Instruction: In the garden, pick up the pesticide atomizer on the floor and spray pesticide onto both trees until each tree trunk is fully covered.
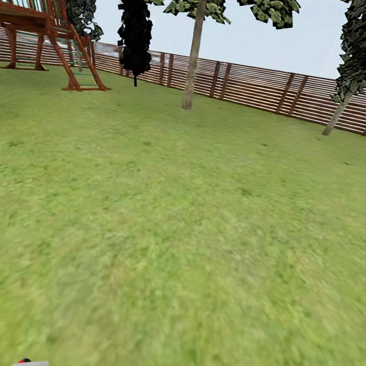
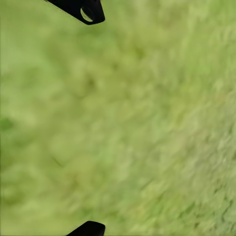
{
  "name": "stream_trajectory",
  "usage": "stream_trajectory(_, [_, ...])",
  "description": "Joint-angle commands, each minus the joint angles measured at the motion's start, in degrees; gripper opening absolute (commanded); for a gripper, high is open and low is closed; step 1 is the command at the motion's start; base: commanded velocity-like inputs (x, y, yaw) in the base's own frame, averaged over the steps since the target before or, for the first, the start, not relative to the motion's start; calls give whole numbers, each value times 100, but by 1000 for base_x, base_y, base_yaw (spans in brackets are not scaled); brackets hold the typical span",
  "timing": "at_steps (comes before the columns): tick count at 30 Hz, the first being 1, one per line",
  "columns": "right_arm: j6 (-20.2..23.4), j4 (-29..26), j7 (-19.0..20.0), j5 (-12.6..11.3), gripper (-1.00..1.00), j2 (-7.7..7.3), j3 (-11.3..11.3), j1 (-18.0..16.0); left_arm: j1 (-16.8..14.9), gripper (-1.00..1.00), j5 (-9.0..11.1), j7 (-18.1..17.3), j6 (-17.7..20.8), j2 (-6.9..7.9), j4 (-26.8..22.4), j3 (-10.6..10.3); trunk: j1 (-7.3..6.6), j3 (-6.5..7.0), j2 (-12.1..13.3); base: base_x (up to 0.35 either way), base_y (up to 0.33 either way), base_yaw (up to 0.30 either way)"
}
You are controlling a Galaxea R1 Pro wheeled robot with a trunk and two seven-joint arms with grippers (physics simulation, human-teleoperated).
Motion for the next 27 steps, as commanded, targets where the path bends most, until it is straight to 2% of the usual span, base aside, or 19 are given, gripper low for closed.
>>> stream_trajectory(1, [0,2,0,0,100,0,0,-1,0,-100,2,0,-2,0,0,1,0,0,0,340,0,0])
stream_trajectory(27, [-1,0,0,0,100,0,0,0,1,-100,5,0,1,1,0,7,0,0,0,340,0,0])
